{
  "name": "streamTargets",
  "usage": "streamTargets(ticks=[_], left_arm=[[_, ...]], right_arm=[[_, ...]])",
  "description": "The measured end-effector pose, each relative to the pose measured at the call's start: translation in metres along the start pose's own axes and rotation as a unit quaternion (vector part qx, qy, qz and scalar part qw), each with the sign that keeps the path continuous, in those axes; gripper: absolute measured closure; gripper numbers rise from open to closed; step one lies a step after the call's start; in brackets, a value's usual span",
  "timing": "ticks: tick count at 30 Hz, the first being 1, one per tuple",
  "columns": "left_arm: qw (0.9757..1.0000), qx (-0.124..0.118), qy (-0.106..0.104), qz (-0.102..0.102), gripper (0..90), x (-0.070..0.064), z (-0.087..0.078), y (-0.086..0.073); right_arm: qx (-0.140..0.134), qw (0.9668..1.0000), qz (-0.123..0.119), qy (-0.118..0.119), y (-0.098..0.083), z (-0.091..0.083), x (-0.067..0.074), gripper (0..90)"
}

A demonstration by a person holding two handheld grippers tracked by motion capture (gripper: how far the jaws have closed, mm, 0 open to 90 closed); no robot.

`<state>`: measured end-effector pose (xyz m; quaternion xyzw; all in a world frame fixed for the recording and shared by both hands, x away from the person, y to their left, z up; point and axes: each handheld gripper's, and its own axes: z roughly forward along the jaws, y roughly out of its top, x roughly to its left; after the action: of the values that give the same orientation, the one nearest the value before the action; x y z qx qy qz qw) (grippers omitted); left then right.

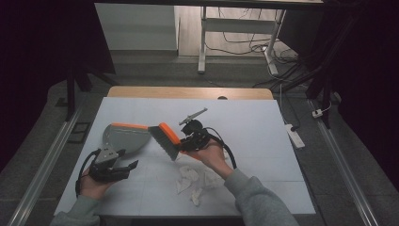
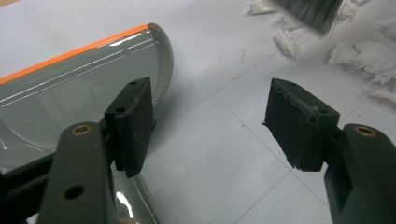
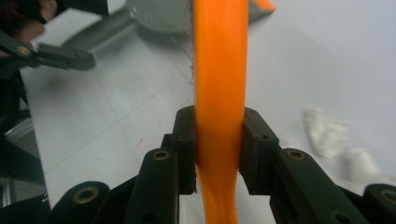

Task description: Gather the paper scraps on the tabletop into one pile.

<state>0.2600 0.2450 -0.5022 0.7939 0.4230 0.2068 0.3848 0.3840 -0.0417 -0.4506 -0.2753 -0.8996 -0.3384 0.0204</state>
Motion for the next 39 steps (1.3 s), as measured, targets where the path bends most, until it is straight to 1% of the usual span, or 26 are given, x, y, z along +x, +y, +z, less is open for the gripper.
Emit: streamTargets(ticks=[2,4,5,6,7,8,9,10,11,12,13,15,16,19,21,22,23,26,28,29,30,32,33,34,38,39], left_arm=[[1.0000,0.001,0.000,0.000,33.6,0.000,0.000,0.000],[1.0000,0.001,0.000,0.000,33.6,0.000,0.000,0.000],[1.0000,0.000,0.000,0.000,33.6,0.000,0.000,0.000],[1.0000,-0.001,0.000,-0.001,33.6,0.001,0.000,-0.001],[1.0000,-0.001,-0.001,-0.001,33.6,0.001,0.000,-0.001],[1.0000,-0.001,-0.001,-0.001,33.7,0.001,0.000,-0.001],[1.0000,-0.001,-0.001,-0.002,33.7,0.001,0.000,-0.001],[1.0000,-0.001,-0.001,-0.001,33.7,0.001,0.001,-0.001],[1.0000,0.000,-0.001,0.000,33.7,0.001,0.001,0.000],[1.0000,0.001,-0.001,0.000,33.7,0.001,0.001,0.000],[1.0000,0.001,0.000,0.000,33.7,0.001,0.001,0.000],[1.0000,0.000,0.001,-0.001,33.7,0.001,0.000,0.000],[1.0000,0.000,0.001,-0.001,33.7,0.001,0.000,0.000],[1.0000,-0.001,0.002,-0.003,33.7,0.001,0.000,-0.001],[1.0000,0.000,0.002,-0.002,33.7,0.001,0.000,0.000],[1.0000,0.001,0.002,-0.002,33.7,0.001,0.000,0.000],[1.0000,0.001,0.002,-0.002,33.7,0.001,0.000,0.000],[1.0000,0.003,0.003,0.000,33.7,0.000,0.001,0.000],[1.0000,0.003,0.003,-0.001,33.6,0.000,0.001,0.000],[1.0000,0.002,0.004,-0.002,33.6,0.000,0.001,0.000],[1.0000,0.002,0.004,-0.002,33.6,0.000,0.001,0.000],[1.0000,0.003,0.005,-0.002,33.6,0.000,0.001,0.000],[1.0000,0.003,0.004,-0.001,33.6,0.000,0.001,0.000],[1.0000,0.003,0.005,-0.001,33.6,0.000,0.001,0.000],[1.0000,0.003,0.004,-0.002,33.6,0.001,0.001,0.000],[1.0000,0.003,0.004,-0.002,33.6,0.001,0.001,0.000]], right_arm=[[0.009,0.9999,0.002,0.002,-0.003,0.015,0.000,70.4],[0.024,0.9996,-0.006,-0.011,-0.006,0.025,-0.002,70.4],[0.018,0.9996,-0.002,-0.020,-0.007,0.024,-0.004,70.4],[0.028,0.9988,0.003,-0.039,-0.008,0.018,-0.013,70.4],[0.028,0.9988,0.003,-0.039,-0.008,0.018,-0.013,70.4],[0.033,0.9975,0.001,-0.062,-0.010,0.014,-0.018,70.4],[0.033,0.9968,0.005,-0.073,-0.012,0.009,-0.023,70.4],[0.028,0.9970,0.015,-0.070,-0.015,0.003,-0.028,70.5],[0.010,0.9977,0.015,-0.066,-0.018,-0.010,-0.032,70.5],[0.000,0.9979,0.013,-0.063,-0.018,-0.018,-0.030,70.5],[0.000,0.9979,0.013,-0.063,-0.018,-0.018,-0.030,70.5],[-0.021,0.9988,0.003,-0.045,-0.018,-0.033,-0.021,70.5],[-0.024,0.9989,-0.005,-0.039,-0.018,-0.041,-0.015,70.4],[-0.020,0.9992,-0.031,-0.019,-0.024,-0.060,0.003,70.4],[-0.004,0.9986,-0.052,-0.005,-0.029,-0.070,0.013,70.4],[0.018,0.9970,-0.076,0.006,-0.037,-0.076,0.023,70.4],[0.018,0.9970,-0.076,0.006,-0.037,-0.076,0.023,70.4],[0.062,0.9930,-0.099,0.020,-0.049,-0.079,0.039,70.4],[0.089,0.9885,-0.118,0.034,-0.056,-0.077,0.048,70.4],[0.100,0.9852,-0.133,0.040,-0.061,-0.074,0.052,70.4],[0.114,0.9835,-0.134,0.041,-0.064,-0.073,0.055,70.4],[0.142,0.9784,-0.144,0.045,-0.071,-0.067,0.062,70.4],[0.149,0.9769,-0.146,0.048,-0.072,-0.065,0.063,70.5],[0.158,0.9741,-0.152,0.054,-0.074,-0.064,0.065,70.5],[0.183,0.9685,-0.158,0.061,-0.079,-0.056,0.070,70.5],[0.191,0.9664,-0.162,0.061,-0.080,-0.052,0.072,70.5]])
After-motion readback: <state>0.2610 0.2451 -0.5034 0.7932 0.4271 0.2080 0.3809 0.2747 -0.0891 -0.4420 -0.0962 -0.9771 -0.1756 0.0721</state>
